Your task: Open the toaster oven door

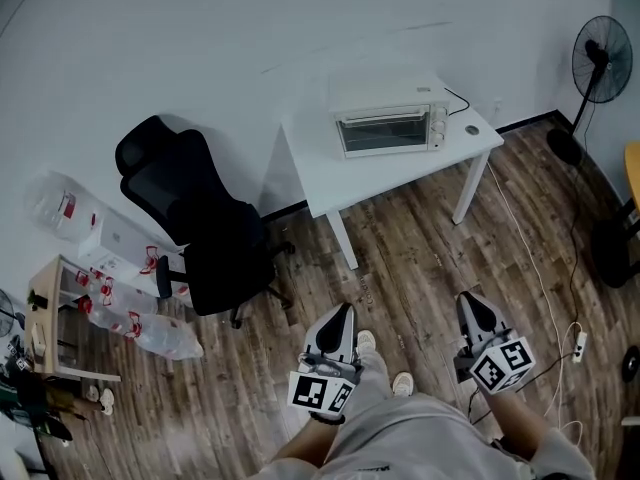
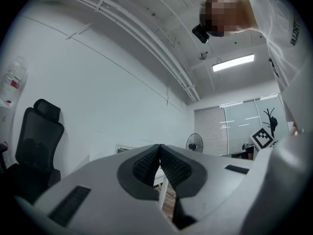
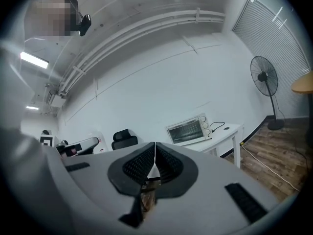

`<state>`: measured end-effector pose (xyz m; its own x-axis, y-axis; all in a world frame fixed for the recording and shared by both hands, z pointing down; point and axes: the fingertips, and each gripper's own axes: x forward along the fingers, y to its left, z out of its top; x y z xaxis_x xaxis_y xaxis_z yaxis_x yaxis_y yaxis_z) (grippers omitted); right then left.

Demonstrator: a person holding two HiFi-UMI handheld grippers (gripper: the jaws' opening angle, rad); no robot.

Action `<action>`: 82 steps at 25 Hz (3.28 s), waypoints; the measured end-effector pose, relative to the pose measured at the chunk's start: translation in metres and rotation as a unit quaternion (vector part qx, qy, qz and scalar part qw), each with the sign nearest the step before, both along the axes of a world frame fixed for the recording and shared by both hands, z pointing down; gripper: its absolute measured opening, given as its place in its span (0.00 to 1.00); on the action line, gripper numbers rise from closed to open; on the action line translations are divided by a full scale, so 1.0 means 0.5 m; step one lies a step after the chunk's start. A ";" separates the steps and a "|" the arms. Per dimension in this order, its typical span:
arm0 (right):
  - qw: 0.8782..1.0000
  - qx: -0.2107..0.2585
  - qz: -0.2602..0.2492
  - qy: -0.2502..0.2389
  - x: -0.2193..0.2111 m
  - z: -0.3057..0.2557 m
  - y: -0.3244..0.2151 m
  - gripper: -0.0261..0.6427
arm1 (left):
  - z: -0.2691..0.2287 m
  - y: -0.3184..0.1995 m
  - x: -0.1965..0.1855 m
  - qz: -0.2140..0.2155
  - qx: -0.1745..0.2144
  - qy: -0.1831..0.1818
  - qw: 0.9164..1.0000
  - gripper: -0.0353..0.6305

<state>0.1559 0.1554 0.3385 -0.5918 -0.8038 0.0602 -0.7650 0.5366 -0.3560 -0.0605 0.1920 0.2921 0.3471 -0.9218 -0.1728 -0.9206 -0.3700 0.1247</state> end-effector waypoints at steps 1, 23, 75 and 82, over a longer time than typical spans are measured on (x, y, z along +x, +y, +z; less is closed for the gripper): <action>1.000 -0.001 0.001 0.003 -0.006 0.001 -0.012 0.06 | 0.003 -0.016 -0.006 0.002 -0.001 0.002 1.000 0.07; 0.999 0.008 0.050 0.020 -0.214 -0.012 -0.360 0.06 | 0.009 -0.409 -0.182 0.084 0.009 0.015 0.996 0.07; 0.908 -0.183 -0.025 -0.376 -0.248 0.198 -1.117 0.07 | 0.093 -1.084 0.052 0.105 -0.040 -0.040 0.993 0.07; 0.884 -0.170 -0.036 -0.433 -0.257 0.188 -1.141 0.11 | 0.108 -1.111 0.066 0.126 -0.047 -0.019 0.991 0.07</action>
